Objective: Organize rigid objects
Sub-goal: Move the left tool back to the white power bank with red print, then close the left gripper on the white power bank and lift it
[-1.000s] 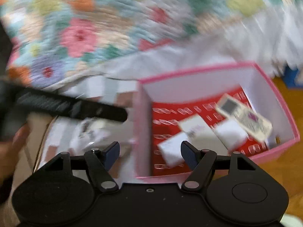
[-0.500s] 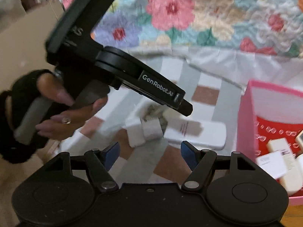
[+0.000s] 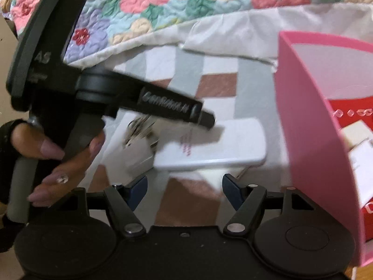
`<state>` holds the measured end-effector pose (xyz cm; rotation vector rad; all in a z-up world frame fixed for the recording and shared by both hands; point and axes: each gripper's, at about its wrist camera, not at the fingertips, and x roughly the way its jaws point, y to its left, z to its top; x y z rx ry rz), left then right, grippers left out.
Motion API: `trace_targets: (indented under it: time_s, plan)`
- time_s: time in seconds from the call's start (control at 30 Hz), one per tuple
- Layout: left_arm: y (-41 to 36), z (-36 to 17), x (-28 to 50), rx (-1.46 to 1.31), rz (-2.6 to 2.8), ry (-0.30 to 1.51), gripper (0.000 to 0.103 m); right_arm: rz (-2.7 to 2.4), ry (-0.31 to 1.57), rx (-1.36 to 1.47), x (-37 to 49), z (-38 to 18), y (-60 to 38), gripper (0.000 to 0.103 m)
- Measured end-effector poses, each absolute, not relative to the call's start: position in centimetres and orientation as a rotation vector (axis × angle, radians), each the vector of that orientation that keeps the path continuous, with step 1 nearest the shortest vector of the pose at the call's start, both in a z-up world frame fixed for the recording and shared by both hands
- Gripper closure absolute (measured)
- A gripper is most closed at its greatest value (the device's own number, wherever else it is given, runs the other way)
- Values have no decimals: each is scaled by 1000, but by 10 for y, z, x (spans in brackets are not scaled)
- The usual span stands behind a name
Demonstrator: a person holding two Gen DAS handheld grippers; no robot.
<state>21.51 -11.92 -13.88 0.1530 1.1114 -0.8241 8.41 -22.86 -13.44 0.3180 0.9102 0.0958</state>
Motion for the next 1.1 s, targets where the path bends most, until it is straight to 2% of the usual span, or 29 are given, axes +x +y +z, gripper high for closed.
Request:
trace_targets:
  time_s: [0.27, 0.33, 0.53, 0.6, 0.8, 1.1]
  plan:
    - [-117, -139, 210, 91, -894, 1310, 56, 88, 920, 381, 92, -144, -232, 26]
    - [-114, -144, 208, 39, -903, 1387, 57, 73, 925, 379, 91, -142, -229, 20]
    - [-108, -161, 206, -85, -861, 1497, 62, 44, 970, 238, 99, -147, -216, 21]
    - [-108, -166, 203, -115, -838, 1500, 62, 24, 1001, 189, 104, -153, -212, 21]
    - [-112, -157, 190, -87, -817, 1406, 67, -18, 965, 146, 97, -158, -212, 37]
    - [-102, -133, 161, -23, -790, 1348, 69, 17, 931, 149, 76, -145, -209, 38]
